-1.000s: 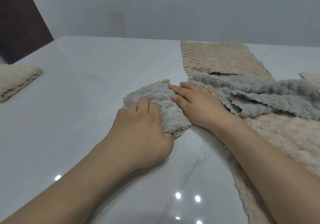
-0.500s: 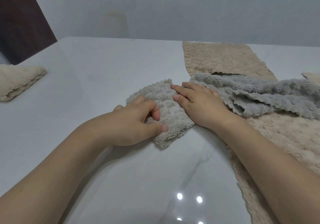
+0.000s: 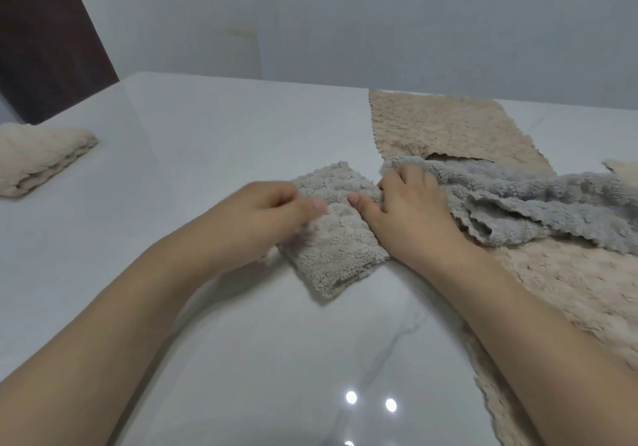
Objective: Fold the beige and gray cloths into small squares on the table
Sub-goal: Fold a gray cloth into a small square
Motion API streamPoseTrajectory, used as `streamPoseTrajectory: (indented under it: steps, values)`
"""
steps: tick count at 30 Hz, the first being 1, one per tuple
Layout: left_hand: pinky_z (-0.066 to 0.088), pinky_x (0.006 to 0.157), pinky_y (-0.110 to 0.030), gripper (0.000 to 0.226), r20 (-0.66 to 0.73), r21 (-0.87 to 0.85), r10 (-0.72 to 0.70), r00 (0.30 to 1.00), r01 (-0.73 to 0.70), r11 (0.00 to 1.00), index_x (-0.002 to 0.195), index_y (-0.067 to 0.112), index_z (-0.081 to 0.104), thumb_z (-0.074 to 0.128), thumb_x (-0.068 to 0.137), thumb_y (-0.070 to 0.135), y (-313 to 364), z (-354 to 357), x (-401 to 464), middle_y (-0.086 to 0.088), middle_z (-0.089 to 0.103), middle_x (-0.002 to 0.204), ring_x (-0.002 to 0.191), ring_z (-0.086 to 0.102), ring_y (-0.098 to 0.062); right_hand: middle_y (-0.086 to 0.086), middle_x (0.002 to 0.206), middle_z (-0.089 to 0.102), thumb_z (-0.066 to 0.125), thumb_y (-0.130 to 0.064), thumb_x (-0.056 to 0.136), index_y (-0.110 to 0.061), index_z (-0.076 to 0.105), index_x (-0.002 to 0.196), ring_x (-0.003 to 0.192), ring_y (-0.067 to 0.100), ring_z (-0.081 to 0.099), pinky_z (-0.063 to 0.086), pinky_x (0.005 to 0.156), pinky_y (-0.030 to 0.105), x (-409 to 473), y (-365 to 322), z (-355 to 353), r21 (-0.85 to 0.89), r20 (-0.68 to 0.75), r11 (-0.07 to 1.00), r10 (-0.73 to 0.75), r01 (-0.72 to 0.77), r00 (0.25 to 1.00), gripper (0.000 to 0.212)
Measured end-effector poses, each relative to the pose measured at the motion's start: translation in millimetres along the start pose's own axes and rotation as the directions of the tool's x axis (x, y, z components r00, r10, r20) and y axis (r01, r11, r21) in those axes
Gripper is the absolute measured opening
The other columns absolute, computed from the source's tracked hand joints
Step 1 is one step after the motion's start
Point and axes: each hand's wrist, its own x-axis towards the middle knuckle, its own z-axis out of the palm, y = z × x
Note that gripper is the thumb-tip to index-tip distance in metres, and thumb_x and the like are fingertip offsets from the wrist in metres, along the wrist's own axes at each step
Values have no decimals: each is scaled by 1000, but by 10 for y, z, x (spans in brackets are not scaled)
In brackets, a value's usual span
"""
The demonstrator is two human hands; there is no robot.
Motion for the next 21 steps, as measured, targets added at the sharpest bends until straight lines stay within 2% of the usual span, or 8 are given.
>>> streamPoseTrajectory:
  steps: [3, 5, 7, 9, 13, 17, 19, 21]
  values:
    - [43, 72, -35, 23, -360, 256, 115, 926, -21, 966, 91, 30, 61, 50, 88, 50, -148, 75, 160, 7, 61, 86, 82, 56, -14, -2, 90, 47, 40, -59, 94, -14, 45, 91, 90, 22, 48, 35, 76, 36, -5, -17, -42, 101, -14, 991, -83, 84, 996, 45]
    - [38, 90, -37, 44, -329, 400, 51, 943, 90, 912, 101, 32, 61, 33, 87, 63, -220, 75, 227, 5, 58, 102, 106, 49, -20, -6, 74, 51, 49, -59, 91, -18, 45, 93, 70, 12, 50, 35, 60, 30, -23, -24, -84, 314, 17, 944, -107, 96, 994, 42]
    - [34, 102, -43, 65, -263, 427, -24, 965, 139, 894, 90, 34, 63, 15, 80, 77, -251, 20, 268, 3, 60, 107, 115, 46, -26, -11, 60, 49, 60, -55, 86, -20, 44, 92, 52, 3, 41, 31, 49, 24, -41, -54, -132, 567, 24, 820, -105, 73, 994, 39]
    - [39, 104, -46, 71, -252, 268, -68, 965, 137, 954, 86, 33, 69, 18, 81, 82, -186, -21, 251, 4, 69, 104, 112, 56, -25, -9, 65, 46, 69, -54, 79, -25, 45, 88, 53, 3, 35, 30, 51, 23, -43, -60, -126, 747, -7, 662, -94, 68, 996, 39]
    - [54, 94, -42, 48, -187, -190, -54, 981, 18, 982, 95, 18, 76, 50, 93, 58, -37, -4, 164, 5, 78, 92, 89, 74, -14, 1, 98, 66, 79, -54, 68, -35, 50, 88, 89, 17, 64, 52, 72, 38, -22, -79, -94, 882, 27, 470, -101, 24, 995, 40]
    - [53, 94, -52, 41, -76, -290, 3, 997, -25, 957, 106, 10, 71, 60, 93, 48, -47, -16, 146, -8, 76, 103, 96, 72, -29, 18, 95, 70, 80, -38, 66, -30, 54, 98, 76, 26, 70, 56, 64, 40, -33, -98, -109, 967, 65, 252, -109, -35, 992, 41]
    - [56, 84, -47, 30, -114, -288, 35, 993, -67, 955, 98, 12, 66, 64, 92, 42, -98, -35, 175, -4, 74, 93, 84, 71, -24, 23, 80, 60, 81, -39, 68, -30, 57, 102, 68, 25, 61, 49, 64, 40, -19, -103, -105, 973, 65, 224, -59, -50, 996, 42]
    - [50, 71, -40, 25, -174, -289, 72, 982, -121, 950, 91, 15, 57, 62, 93, 40, -151, -33, 201, -3, 66, 83, 73, 63, -19, 17, 77, 57, 78, -32, 73, -22, 55, 115, 67, 25, 58, 50, 66, 41, 34, -100, -98, 988, 142, 54, 34, -144, 989, 48]
